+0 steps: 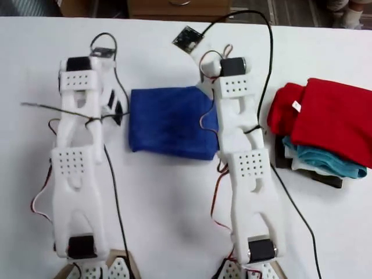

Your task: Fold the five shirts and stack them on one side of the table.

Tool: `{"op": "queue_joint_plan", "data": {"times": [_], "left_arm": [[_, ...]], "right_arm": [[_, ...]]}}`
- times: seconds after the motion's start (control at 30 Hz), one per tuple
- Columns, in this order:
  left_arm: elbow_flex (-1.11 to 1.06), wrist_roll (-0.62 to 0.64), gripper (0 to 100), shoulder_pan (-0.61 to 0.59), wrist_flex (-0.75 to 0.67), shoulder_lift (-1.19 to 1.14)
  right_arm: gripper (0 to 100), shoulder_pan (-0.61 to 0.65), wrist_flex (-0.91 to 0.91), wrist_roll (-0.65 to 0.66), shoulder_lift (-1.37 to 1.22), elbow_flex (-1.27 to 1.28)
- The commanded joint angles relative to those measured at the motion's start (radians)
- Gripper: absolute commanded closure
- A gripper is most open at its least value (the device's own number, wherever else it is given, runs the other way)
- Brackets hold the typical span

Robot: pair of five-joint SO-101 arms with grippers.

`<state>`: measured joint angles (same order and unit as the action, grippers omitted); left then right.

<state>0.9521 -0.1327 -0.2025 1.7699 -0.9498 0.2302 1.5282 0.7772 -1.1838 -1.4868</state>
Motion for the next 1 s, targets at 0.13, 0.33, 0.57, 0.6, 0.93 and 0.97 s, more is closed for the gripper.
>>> {"op": "queue_joint_plan", "data": {"times": [0.13,0.33,0.57,0.6,0.93,0.97], "left_arm": [[-0.455,0.005,77,0.097,0.015,0.491],[-0.559,0.009,77,0.153,-0.031,0.571],[-0.644,0.043,77,0.256,-0.117,0.569],[-0.664,0.046,77,0.259,-0.143,0.569],[-0.783,0.041,77,0.216,-0.253,0.58],[-0.773,0.04,77,0.216,-0.249,0.58]], "right_arm": [[76.9,0.015,-0.079,0.075,0.038,0.106],[76.9,0.016,-0.137,0.155,0.038,0.218],[76.9,0.016,-0.182,0.209,0.038,0.267],[76.9,0.018,-0.182,0.216,0.038,0.267],[76.9,0.012,-0.176,0.219,0.038,0.267],[76.9,0.012,-0.176,0.219,0.038,0.267]]}}
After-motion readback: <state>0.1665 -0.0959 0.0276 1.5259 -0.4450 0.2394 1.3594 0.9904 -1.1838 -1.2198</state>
